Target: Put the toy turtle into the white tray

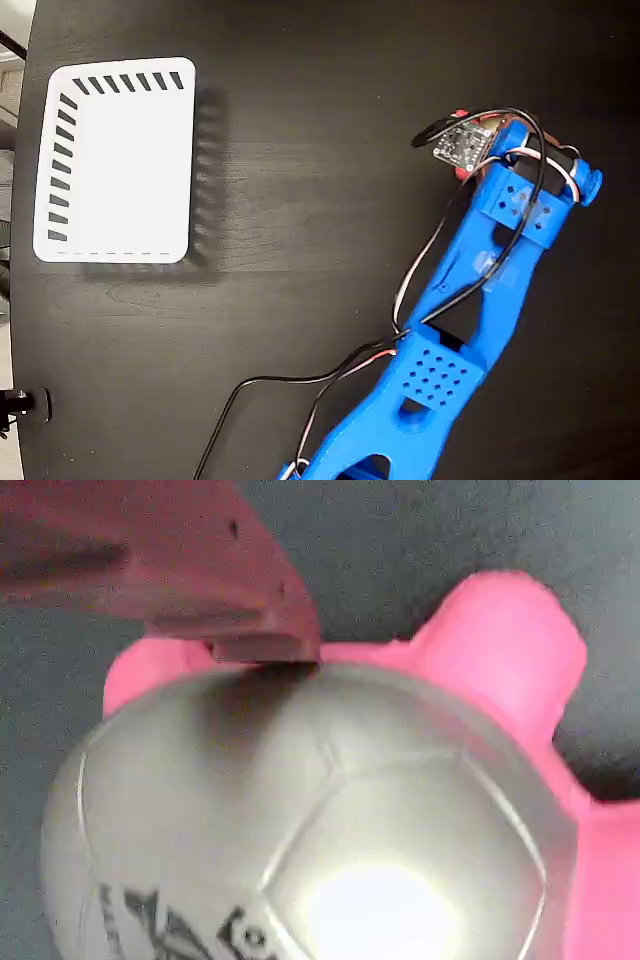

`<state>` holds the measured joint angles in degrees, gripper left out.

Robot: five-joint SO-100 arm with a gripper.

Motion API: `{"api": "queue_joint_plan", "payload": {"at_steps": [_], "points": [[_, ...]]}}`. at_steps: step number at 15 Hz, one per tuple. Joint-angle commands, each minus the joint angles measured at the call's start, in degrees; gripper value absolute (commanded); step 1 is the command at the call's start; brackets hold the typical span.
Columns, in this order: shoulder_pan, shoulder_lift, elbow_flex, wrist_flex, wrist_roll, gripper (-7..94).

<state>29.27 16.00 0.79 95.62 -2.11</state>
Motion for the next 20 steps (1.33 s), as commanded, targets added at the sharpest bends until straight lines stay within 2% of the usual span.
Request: {"api": "queue_joint_plan", "payload": {"at_steps": [1, 5, 14, 20], "points": [[0.26, 1.32, -9.76, 2.29, -1.41, 31], [0.44, 1.32, -9.49, 2.55, -2.11, -1], [-0.26, 10.72, 6.06, 3.78, -1.93, -2], [-5.54, 45.00, 37.09, -2.11, 6.86, -2]]}}
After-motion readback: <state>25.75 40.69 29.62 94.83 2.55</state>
